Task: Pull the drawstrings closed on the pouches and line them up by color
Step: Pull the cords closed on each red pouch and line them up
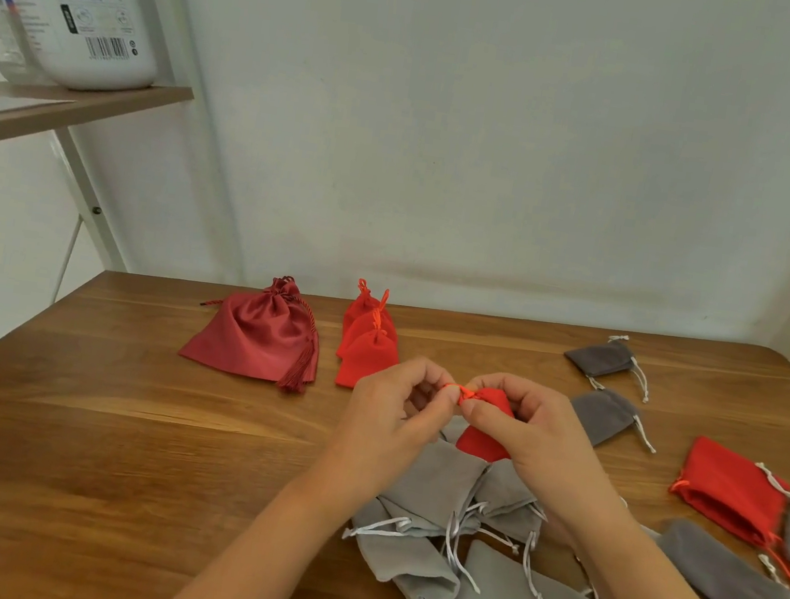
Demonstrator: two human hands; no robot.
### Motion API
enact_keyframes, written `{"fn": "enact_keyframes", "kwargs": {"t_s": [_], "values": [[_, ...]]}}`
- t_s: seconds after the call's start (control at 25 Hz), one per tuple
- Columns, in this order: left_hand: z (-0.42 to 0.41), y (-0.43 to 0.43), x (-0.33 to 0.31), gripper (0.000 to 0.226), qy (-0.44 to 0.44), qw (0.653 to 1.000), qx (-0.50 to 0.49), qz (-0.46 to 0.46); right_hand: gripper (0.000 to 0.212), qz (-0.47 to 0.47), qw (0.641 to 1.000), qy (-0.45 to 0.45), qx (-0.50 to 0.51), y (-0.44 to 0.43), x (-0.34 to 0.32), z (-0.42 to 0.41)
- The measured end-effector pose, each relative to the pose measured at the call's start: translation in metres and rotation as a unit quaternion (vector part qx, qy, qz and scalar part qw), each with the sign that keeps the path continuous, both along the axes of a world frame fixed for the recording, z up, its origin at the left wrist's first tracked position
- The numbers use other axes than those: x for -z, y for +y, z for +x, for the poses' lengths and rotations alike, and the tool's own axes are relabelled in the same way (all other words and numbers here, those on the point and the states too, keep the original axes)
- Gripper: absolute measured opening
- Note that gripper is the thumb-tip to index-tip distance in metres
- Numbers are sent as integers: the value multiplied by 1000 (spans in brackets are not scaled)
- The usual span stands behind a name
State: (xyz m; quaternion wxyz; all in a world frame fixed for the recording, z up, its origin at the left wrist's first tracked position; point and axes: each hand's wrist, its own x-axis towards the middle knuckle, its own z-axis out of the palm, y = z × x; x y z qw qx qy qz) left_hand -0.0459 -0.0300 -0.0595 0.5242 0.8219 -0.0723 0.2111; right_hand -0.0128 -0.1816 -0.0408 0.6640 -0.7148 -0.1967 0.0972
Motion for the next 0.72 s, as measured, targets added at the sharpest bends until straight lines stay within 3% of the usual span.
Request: {"fn": "enact_keyframes", "kwargs": {"t_s": [0.12, 0.28, 0.44, 0.64, 0.72], "values": [[1, 0, 0, 6, -24, 999, 3, 29, 8, -19, 1000, -7, -18, -2, 0, 1], [1, 8, 1, 15, -127, 979, -39, 152, 3, -21, 999, -7, -27, -4, 1, 2], [3, 13, -1, 19, -207, 951, -81, 214, 33, 42, 998, 33, -31, -3, 1, 1], [2, 12, -1, 16, -225, 940, -45, 251, 7, 69, 995, 62, -49, -5, 4, 6], [3, 11, 0, 16, -229, 937, -45, 258, 12, 107, 991, 65, -46, -6, 4, 7]]}}
